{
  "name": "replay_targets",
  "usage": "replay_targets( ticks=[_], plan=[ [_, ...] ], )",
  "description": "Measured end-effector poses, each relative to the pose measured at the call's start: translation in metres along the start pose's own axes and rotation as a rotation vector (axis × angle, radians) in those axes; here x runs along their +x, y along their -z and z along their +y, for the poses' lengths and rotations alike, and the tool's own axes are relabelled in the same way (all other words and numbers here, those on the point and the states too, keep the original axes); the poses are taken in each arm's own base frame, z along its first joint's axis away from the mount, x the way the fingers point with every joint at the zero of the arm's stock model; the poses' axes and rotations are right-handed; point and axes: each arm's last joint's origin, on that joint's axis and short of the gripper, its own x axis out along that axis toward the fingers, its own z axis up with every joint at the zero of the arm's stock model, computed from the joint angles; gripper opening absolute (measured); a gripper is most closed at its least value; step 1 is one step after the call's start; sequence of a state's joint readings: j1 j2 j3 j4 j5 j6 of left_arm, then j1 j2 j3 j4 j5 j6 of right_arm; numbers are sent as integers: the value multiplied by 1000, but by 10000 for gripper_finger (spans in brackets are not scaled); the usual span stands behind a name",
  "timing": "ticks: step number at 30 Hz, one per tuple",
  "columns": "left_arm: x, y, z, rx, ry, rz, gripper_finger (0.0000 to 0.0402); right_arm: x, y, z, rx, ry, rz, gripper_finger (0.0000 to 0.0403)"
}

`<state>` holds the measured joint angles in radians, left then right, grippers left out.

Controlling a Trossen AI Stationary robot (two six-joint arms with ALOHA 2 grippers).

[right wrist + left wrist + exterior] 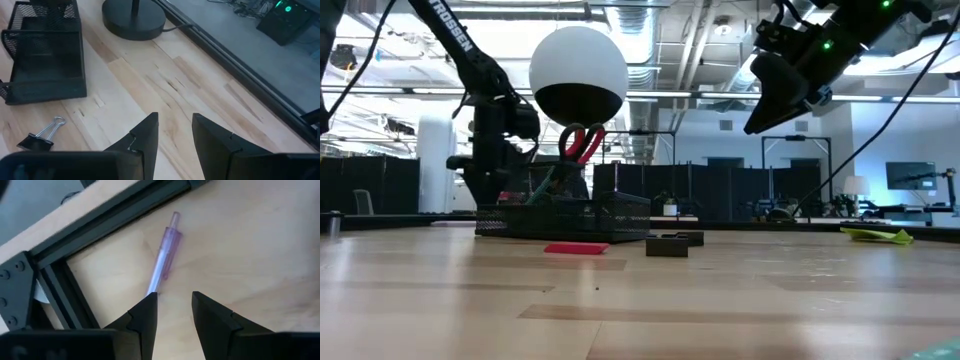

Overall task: Pick and place office supplies into organizer
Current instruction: Put the purple pen into the black desk organizer

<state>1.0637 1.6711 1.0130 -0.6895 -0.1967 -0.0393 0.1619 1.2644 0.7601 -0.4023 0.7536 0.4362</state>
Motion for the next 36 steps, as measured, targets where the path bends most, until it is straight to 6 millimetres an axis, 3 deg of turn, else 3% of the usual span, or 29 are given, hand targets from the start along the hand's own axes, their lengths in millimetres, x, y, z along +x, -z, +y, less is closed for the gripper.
replay_targets(
  ticks=[19,32,36],
  plan=[
    [14,1,18,-70,52,-63,116,0,1,2,0,-51,24,114],
    [36,-5,32,-226,335,-71,116,0,1,2,1,-50,23,114],
    [37,-5,32,-185,328,-65,116,0,1,1,0,-48,22,114]
  ],
)
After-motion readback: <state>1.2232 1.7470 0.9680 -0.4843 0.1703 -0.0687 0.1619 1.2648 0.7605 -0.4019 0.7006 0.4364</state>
